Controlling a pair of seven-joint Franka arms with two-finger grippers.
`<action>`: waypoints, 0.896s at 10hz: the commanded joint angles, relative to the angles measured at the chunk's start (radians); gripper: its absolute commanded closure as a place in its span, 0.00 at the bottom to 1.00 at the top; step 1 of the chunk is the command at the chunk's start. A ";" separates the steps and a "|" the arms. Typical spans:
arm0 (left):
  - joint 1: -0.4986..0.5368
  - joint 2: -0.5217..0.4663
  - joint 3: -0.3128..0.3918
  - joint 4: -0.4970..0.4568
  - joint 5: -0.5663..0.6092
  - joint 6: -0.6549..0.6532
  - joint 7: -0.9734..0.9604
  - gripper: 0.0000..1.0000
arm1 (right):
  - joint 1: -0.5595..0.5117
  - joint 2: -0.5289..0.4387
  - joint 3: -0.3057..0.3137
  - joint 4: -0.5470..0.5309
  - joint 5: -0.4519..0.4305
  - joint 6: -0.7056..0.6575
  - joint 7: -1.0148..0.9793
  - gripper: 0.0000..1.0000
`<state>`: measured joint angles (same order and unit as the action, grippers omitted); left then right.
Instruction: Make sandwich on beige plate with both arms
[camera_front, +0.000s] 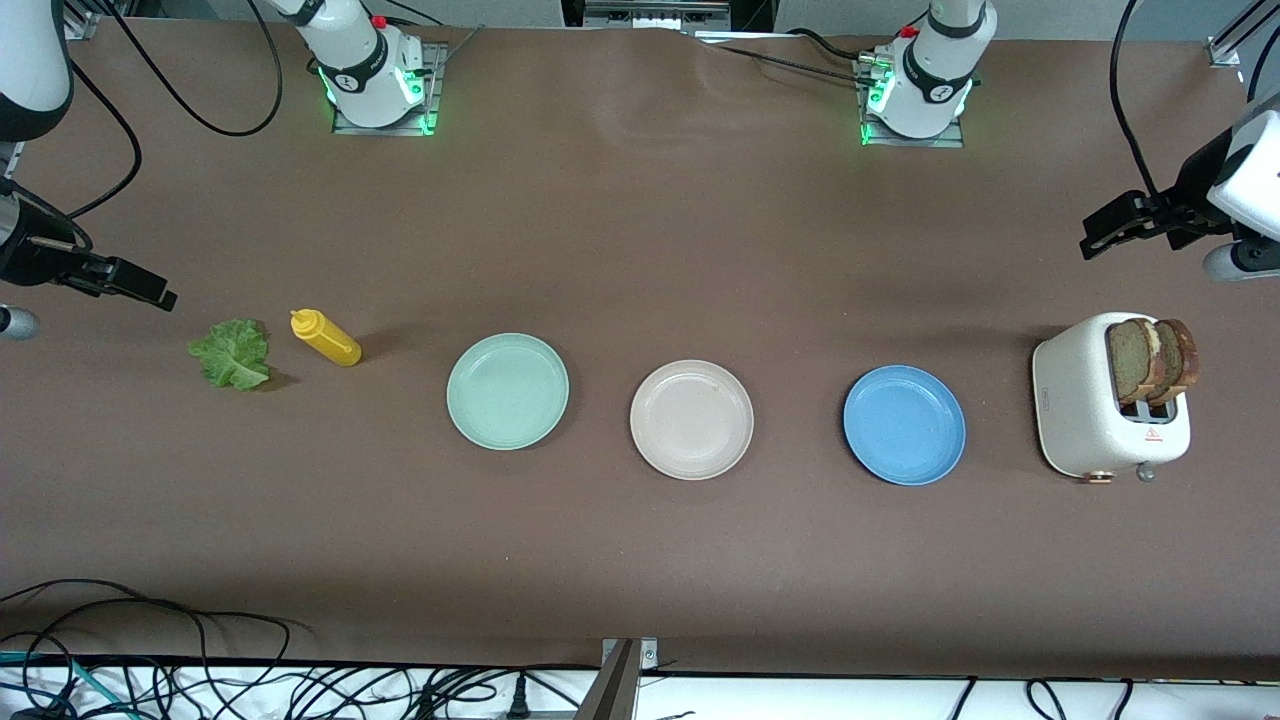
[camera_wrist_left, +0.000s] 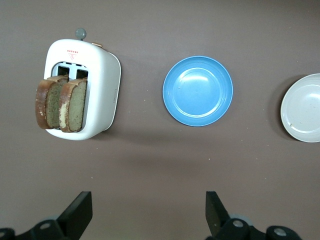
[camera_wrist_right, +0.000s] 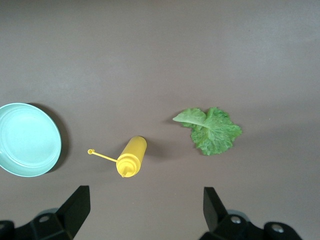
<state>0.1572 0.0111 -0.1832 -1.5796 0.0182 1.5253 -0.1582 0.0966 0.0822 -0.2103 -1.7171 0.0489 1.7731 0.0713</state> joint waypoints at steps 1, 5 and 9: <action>0.001 0.012 -0.001 0.029 -0.023 -0.023 -0.007 0.00 | -0.005 -0.009 0.000 0.001 -0.006 -0.004 -0.013 0.00; 0.010 0.012 0.002 0.029 -0.023 -0.023 0.003 0.00 | -0.005 -0.009 -0.001 0.001 -0.009 -0.017 -0.008 0.00; 0.015 0.013 0.008 0.030 -0.026 -0.023 0.005 0.00 | -0.005 -0.009 -0.003 -0.001 -0.009 -0.035 -0.002 0.00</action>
<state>0.1594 0.0118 -0.1778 -1.5796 0.0182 1.5252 -0.1582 0.0953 0.0824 -0.2120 -1.7171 0.0489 1.7566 0.0717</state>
